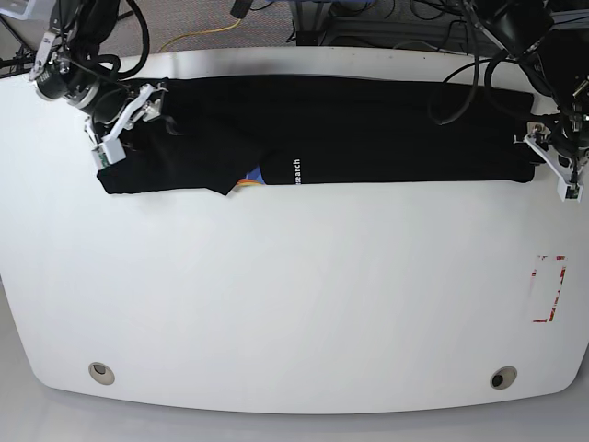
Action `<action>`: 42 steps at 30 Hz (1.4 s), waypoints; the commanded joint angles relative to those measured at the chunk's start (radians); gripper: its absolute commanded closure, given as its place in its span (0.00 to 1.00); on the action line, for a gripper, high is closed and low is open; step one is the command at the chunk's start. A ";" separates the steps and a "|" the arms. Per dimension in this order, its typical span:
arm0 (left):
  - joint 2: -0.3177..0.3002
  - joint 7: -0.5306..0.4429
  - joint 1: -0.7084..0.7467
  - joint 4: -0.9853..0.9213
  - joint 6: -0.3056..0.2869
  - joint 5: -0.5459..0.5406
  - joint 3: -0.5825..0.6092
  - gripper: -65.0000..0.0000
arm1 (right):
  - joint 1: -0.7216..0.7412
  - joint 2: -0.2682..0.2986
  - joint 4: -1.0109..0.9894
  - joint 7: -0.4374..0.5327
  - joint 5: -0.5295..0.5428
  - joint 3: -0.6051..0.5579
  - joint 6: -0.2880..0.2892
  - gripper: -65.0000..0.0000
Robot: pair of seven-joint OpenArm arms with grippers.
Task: Fold the T-shirt properly
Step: 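Lift and flip the folded shirt with both grippers, laying it down, then grasp the black shirt strip's end with the left gripper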
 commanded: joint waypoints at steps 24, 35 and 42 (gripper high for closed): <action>-0.062 0.147 0.039 -0.134 -0.001 -0.424 -0.150 0.30 | 0.172 -0.079 -0.216 0.033 -0.351 -0.118 0.005 0.66; -0.068 0.113 0.066 -0.240 -0.001 -0.436 -0.070 0.31 | 0.169 -0.084 -0.216 0.033 -0.351 -0.118 0.020 0.66; -0.068 0.110 0.101 -0.248 -0.001 -0.525 -0.006 0.44 | 0.169 -0.084 -0.216 0.033 -0.351 -0.116 0.020 0.66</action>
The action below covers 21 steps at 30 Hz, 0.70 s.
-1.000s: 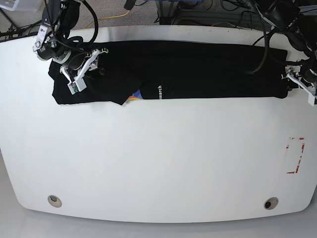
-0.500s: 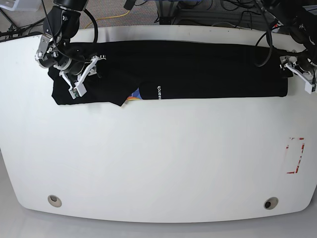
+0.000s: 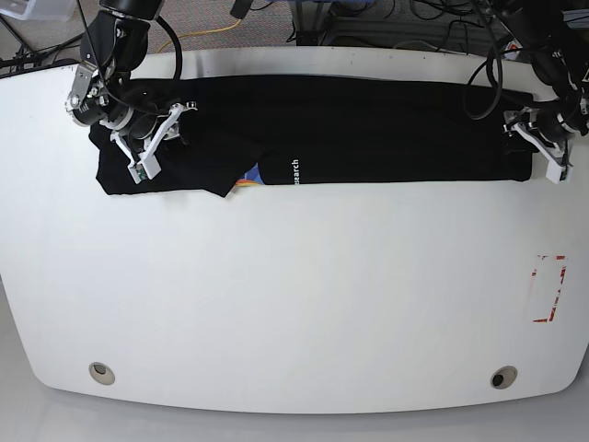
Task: Fold the T-shirt properly
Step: 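Grasp the black shirt strip's end with the left gripper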
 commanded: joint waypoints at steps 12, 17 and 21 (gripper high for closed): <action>-0.008 0.029 0.032 0.170 -0.001 -0.002 0.003 0.94 | 0.006 0.010 0.011 0.000 -0.009 0.006 0.005 0.88; -0.008 0.097 0.041 0.351 -0.001 -0.004 0.056 0.94 | 0.011 0.010 0.007 0.000 -0.012 0.006 0.005 0.95; 0.003 0.158 0.041 0.498 -0.001 -0.004 0.145 0.94 | 0.012 0.010 0.007 0.000 -0.012 0.006 0.005 0.95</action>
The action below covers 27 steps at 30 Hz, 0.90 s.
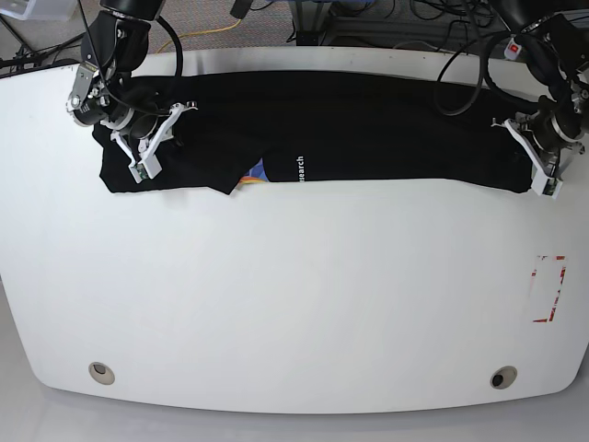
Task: Fold the T-shirt properly
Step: 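Grasp the black shirt strip's end with the left gripper, then fold the shirt end with the left gripper toward the right gripper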
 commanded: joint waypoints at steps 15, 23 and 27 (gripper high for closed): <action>0.311 0.048 -0.042 0.156 -0.004 -0.007 0.345 0.94 | 0.002 0.012 0.014 0.002 -0.002 0.004 0.005 0.95; 0.372 0.048 -0.045 0.153 -0.004 -0.007 0.443 0.93 | 0.002 0.012 0.014 0.002 -0.002 0.004 0.005 0.95; 0.372 0.048 -0.045 0.151 -0.004 -0.007 0.469 0.93 | 0.002 0.012 0.014 0.002 -0.002 0.004 0.005 0.95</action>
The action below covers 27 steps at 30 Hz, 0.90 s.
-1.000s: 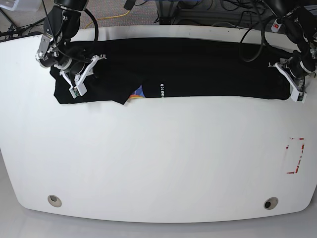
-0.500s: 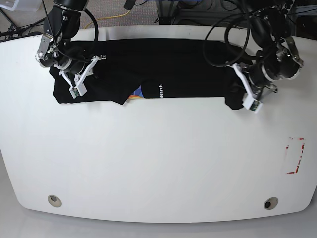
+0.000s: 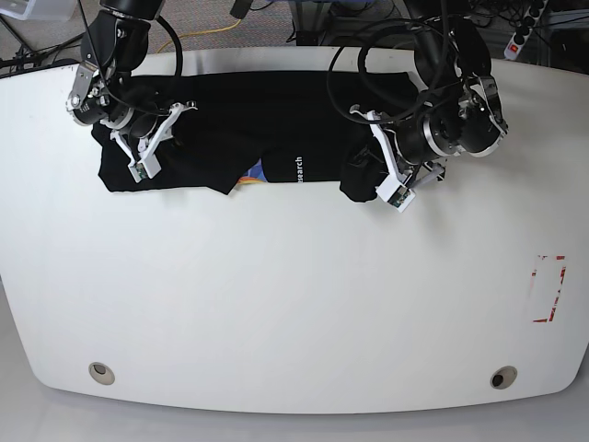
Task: Fold the T-shirt properly
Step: 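Fold the shirt end with the left gripper toward the right gripper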
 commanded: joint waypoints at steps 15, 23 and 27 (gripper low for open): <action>0.001 -0.018 -0.017 0.017 0.048 -0.029 0.226 0.44 | 0.005 0.010 0.014 0.004 0.005 0.004 0.005 0.95; 0.000 -0.018 -0.071 0.039 0.050 -0.060 0.320 0.45 | 0.008 0.010 0.015 0.004 0.003 0.004 0.005 0.95; -0.015 -0.018 -0.091 0.042 0.050 -0.072 0.194 0.45 | 0.010 0.011 0.021 0.004 0.010 0.004 0.005 0.95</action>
